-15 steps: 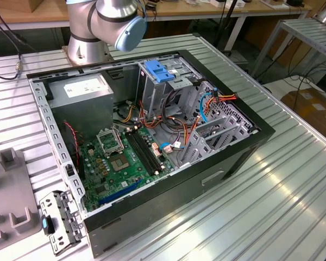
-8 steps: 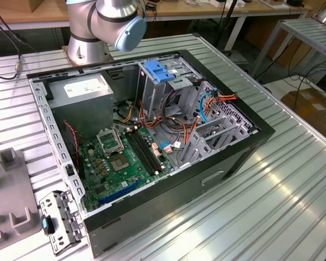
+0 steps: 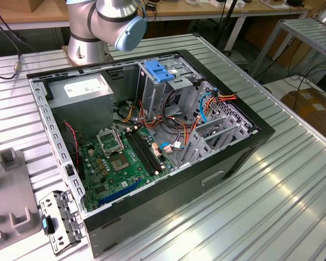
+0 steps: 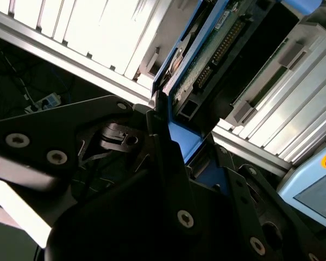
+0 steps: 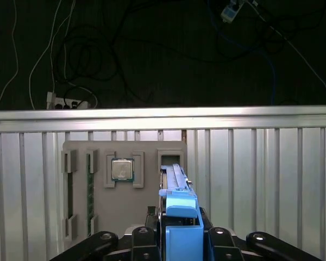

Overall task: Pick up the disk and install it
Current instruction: 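Pick up the disk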

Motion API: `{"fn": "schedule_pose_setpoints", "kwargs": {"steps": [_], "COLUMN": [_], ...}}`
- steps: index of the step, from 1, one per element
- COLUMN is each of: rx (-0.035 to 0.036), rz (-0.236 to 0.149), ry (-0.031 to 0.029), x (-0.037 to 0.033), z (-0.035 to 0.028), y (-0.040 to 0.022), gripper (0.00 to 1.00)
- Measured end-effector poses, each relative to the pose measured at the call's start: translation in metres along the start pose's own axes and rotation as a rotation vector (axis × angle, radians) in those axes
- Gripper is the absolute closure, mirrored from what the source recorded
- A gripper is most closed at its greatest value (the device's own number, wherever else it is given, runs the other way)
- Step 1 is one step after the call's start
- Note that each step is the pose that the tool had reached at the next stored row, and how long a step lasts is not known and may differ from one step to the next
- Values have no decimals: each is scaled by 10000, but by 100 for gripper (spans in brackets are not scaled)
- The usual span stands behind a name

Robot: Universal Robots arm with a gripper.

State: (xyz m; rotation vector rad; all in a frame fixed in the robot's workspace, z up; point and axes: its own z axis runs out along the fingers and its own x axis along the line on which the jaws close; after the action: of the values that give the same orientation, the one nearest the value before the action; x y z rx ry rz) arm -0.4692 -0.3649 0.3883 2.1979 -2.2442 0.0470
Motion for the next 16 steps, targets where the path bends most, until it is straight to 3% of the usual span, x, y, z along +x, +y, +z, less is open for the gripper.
{"fn": "schedule_pose_setpoints", "kwargs": {"steps": [16], "rx": [-13], "rz": [0], "ry": [0], "x": [2], "z": [-89], "y": [-2], "gripper": [63]}}
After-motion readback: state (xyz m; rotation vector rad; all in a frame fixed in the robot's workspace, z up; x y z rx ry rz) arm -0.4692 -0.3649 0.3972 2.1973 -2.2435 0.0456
